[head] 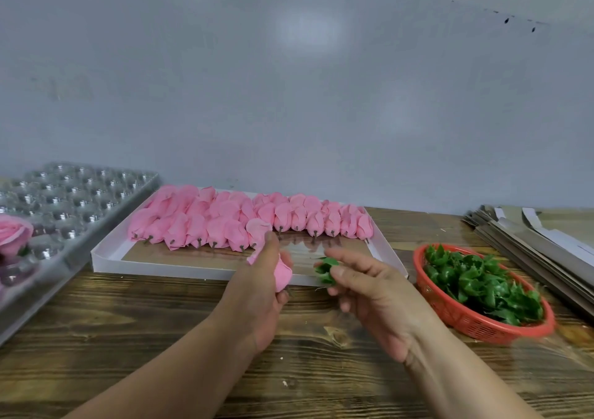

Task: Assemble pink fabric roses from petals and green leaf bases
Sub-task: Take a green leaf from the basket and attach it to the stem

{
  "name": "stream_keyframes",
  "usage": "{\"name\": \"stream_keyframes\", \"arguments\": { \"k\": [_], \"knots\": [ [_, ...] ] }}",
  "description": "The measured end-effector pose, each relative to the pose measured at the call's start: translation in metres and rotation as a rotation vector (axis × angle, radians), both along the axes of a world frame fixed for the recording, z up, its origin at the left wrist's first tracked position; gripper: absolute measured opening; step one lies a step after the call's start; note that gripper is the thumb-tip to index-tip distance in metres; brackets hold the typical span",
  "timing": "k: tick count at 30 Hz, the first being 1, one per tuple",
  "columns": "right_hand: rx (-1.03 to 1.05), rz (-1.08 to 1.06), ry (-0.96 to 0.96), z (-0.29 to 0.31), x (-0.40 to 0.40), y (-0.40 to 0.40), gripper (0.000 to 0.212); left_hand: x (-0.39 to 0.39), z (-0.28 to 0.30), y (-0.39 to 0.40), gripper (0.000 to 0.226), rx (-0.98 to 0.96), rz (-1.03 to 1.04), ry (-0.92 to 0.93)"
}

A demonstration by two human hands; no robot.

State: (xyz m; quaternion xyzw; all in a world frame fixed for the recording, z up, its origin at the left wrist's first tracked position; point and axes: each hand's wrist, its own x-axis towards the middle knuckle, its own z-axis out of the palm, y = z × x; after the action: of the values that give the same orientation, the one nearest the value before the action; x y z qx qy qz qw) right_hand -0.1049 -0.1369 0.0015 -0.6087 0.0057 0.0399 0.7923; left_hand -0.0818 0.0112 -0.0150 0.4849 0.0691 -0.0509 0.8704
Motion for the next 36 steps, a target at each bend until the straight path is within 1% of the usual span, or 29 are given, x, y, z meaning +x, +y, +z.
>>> {"name": "stream_keyframes", "arguments": {
  "k": [3,5,7,9,13,16,20,22,28,33,36],
  "knots": [
    [0.036,0.072,0.048,-0.005,-0.001,0.005,0.040,-0.002,0.001,0.001,0.041,0.099,-0.025,-0.078],
    [0.030,0.123,0.066,-0.008,-0.003,0.008,0.035,-0.003,0.002,0.001,0.041,0.168,-0.018,-0.134],
    [0.037,0.170,0.081,-0.010,-0.005,0.010,0.030,-0.002,0.001,0.001,0.042,0.177,0.023,-0.156],
    [0.032,0.198,0.088,-0.013,-0.006,0.013,0.031,-0.002,0.002,0.002,0.043,0.189,0.044,-0.168],
    [-0.086,0.220,0.015,-0.016,-0.010,0.019,0.040,-0.003,0.003,0.004,0.045,0.206,0.022,-0.205],
    [-0.139,0.225,-0.054,-0.014,-0.014,0.024,0.042,-0.001,0.001,0.005,0.052,0.249,-0.008,-0.241],
    [-0.074,0.187,-0.065,-0.014,-0.015,0.025,0.035,-0.003,-0.001,0.004,0.050,0.272,-0.072,-0.306],
    [-0.046,0.162,-0.069,-0.014,-0.014,0.024,0.034,-0.005,-0.002,0.002,0.048,0.245,-0.102,-0.329],
    [-0.006,0.146,-0.093,-0.014,-0.013,0.025,0.039,-0.008,-0.003,0.000,0.044,0.255,-0.123,-0.390],
    [0.050,0.152,-0.118,-0.017,-0.013,0.026,0.043,-0.010,-0.007,-0.002,0.043,0.264,-0.124,-0.398],
    [0.109,0.124,-0.106,-0.018,-0.013,0.027,0.037,-0.007,-0.010,-0.002,0.047,0.311,-0.116,-0.380]
  ]
}}
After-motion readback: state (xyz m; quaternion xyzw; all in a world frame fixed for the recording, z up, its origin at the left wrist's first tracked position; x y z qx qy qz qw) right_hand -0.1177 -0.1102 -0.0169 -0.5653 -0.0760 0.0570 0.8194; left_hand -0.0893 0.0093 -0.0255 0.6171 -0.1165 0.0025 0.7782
